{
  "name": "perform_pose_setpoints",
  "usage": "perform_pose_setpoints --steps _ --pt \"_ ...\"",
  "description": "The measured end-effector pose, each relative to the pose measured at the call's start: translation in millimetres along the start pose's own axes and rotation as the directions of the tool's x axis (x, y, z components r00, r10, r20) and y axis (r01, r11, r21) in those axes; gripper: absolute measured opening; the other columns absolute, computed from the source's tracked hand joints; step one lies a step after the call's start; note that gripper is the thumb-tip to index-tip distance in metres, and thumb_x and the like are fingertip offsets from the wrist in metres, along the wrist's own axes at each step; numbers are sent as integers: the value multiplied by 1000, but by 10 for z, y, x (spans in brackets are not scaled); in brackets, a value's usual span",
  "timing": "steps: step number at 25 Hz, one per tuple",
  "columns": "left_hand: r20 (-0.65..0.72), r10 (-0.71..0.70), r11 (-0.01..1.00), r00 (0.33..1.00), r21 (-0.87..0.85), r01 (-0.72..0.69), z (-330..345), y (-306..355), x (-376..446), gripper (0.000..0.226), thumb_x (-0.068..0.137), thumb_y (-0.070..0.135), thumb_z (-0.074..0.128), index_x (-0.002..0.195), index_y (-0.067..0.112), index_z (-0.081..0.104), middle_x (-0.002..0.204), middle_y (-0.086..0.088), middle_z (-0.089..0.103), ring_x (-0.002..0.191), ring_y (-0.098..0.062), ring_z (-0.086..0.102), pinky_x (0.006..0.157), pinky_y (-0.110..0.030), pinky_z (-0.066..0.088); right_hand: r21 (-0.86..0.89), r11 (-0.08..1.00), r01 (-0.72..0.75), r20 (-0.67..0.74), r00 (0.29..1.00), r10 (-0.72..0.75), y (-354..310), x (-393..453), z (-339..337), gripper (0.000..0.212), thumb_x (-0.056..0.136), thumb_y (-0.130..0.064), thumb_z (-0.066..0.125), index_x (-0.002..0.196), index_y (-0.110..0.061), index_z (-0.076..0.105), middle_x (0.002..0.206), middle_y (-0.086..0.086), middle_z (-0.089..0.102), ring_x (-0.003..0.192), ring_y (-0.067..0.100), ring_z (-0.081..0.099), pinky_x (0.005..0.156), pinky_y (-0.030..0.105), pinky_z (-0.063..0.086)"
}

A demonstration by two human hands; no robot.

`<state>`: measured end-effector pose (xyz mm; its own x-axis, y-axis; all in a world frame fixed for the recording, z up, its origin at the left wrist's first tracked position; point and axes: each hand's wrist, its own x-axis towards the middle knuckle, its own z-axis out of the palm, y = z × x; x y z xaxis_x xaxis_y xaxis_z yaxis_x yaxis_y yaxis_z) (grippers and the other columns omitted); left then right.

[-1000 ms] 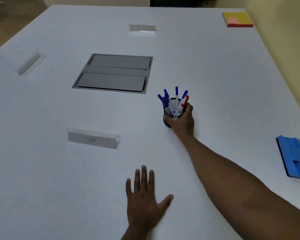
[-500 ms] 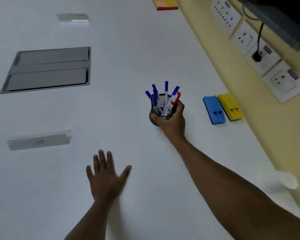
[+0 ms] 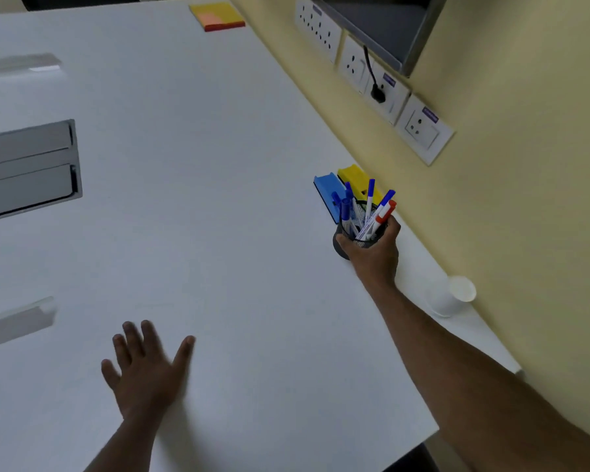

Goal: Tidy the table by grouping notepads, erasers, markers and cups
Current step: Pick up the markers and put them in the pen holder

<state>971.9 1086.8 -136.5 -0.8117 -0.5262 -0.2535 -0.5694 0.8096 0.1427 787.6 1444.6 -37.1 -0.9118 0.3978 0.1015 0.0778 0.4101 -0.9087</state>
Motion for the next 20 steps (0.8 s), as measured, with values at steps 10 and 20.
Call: perform_pose_setpoints --steps 10,20 --pt "2 11 1000 1000 -16 -11 17 26 1 105 75 88 4 156 20 5 165 -9 -4 151 -28 -4 116 -55 4 -99 983 -154 -133 981 140 563 431 -444 91 62 -33 88 133 -19 33 125 3 58 99 11 57 67 7 44" --pt "4 17 1000 1000 -8 -17 13 6 -10 102 79 86 7 155 19 4 165 -10 -3 151 -29 -4 116 -57 4 -92 936 -339 -242 920 309 581 328 -387 105 64 -32 87 144 -12 21 142 13 42 119 23 52 92 38 50"
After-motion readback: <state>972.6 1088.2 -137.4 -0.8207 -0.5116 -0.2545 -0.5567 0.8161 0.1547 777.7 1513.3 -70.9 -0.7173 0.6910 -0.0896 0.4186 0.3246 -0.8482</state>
